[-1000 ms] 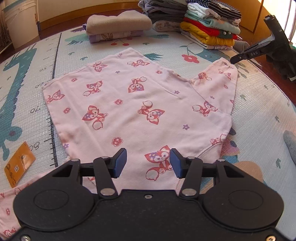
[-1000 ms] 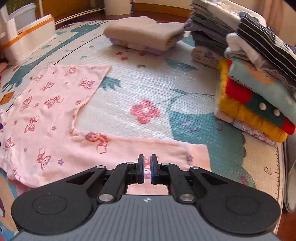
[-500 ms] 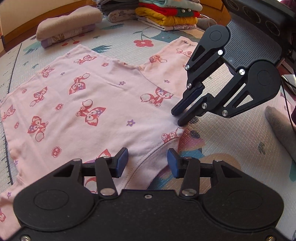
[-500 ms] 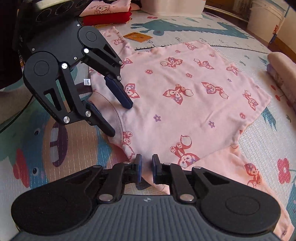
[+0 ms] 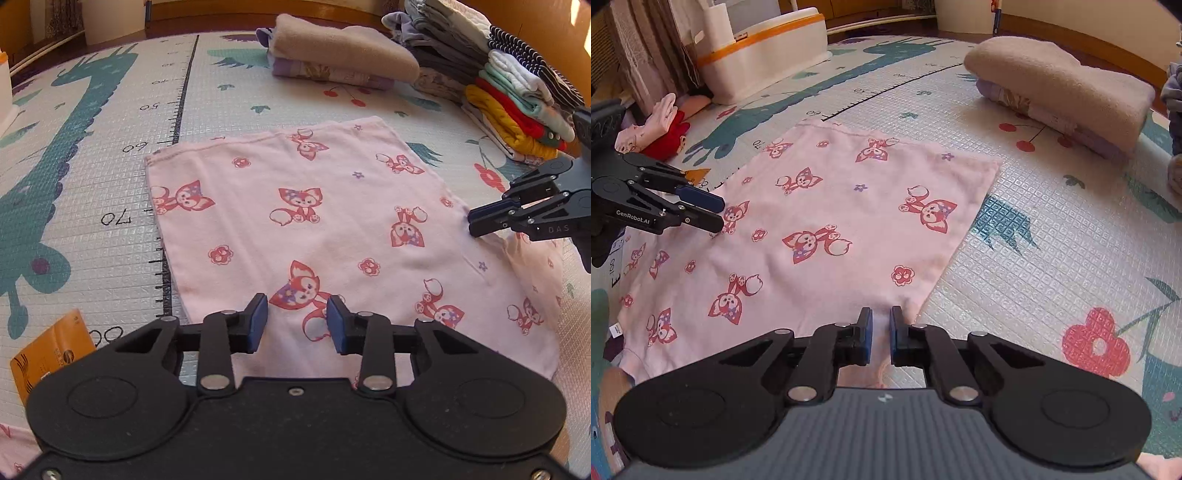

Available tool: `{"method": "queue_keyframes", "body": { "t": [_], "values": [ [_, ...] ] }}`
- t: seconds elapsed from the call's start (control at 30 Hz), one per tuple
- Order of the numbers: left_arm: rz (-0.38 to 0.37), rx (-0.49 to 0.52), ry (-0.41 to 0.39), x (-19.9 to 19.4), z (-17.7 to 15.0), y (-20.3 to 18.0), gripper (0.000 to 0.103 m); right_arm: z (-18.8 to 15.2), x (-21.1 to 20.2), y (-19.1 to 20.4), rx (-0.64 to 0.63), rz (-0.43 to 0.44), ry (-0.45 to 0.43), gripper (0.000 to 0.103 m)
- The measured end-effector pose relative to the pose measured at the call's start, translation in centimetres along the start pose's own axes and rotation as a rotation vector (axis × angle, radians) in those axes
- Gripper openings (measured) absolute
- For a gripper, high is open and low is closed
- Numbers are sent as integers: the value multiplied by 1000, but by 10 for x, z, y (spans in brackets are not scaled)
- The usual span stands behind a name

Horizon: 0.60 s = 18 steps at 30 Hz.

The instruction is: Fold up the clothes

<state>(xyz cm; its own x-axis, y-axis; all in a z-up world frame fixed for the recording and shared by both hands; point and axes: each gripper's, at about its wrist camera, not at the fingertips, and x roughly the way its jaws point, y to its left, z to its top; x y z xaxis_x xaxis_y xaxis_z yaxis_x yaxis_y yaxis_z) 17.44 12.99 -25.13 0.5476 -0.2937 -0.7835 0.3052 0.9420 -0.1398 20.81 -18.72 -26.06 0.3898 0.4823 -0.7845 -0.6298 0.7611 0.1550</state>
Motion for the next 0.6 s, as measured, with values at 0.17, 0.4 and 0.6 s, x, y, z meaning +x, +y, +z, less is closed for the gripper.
{"method": "queue_keyframes", "body": {
  "t": [0.17,0.4,0.6],
  "values": [
    [25,-40,0,1,-7,17,34,10,15,-4,11,10,-10,14],
    [50,56,-2,2,-11,5,37,6,5,-24,122,-12,-32,7],
    [28,43,19,-10,-8,5,48,-24,-43,-54,270,-75,-48,12]
  ]
}}
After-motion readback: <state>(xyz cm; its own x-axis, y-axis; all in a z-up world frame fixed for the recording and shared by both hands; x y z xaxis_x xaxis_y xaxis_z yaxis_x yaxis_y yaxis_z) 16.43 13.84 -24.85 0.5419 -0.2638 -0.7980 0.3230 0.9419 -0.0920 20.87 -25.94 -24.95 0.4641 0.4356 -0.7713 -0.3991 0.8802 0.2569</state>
